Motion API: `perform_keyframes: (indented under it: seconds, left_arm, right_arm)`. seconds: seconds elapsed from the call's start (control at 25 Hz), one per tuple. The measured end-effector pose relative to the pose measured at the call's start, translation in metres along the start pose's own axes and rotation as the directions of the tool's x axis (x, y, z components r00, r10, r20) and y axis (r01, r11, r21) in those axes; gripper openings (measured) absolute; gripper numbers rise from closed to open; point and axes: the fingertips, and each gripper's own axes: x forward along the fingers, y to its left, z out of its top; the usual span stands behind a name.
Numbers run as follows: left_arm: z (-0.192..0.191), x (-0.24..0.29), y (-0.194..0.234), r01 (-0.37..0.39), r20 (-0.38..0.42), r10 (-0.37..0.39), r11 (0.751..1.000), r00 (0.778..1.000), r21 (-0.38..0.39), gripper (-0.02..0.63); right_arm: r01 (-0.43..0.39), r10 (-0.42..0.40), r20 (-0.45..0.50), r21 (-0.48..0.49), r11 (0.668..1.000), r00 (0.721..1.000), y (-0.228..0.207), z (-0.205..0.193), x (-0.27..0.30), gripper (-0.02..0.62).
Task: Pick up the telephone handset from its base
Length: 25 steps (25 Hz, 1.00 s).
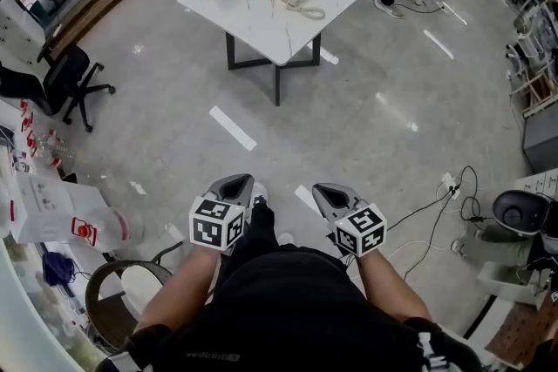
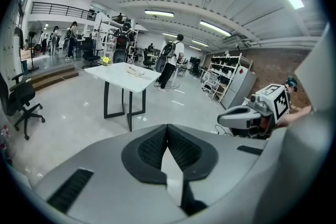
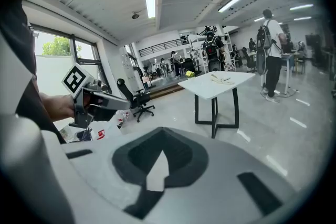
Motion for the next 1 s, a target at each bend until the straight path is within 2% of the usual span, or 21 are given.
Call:
perform_keyframes:
  seconds: [0.24,0.6,1.0]
  left_arm:
    - [0.035,0.022,0.027,0.012,0.0,-0.012,1.0,1.0,0.004,0.002]
    - [0.109,0.054,0.079,0.046,0.04,-0.048,0.998,0.998,0.045,0.002]
    - [0.157,0.078,0.147,0.077,0.062,-0.081,0.995,0.995,0.067,0.002]
  right_arm:
    - [0.011,-0.011,-0.004,-0.012,1.0,1.0,-0.023,0.035,0.029,0.002]
    - [0.058,-0.057,0.022,-0.024,0.998,0.998,-0.054,0.099,0.078,0.002]
    - [0.101,-0.101,0.029,-0.015,0.995,0.994,-0.069,0.144,0.142,0.002]
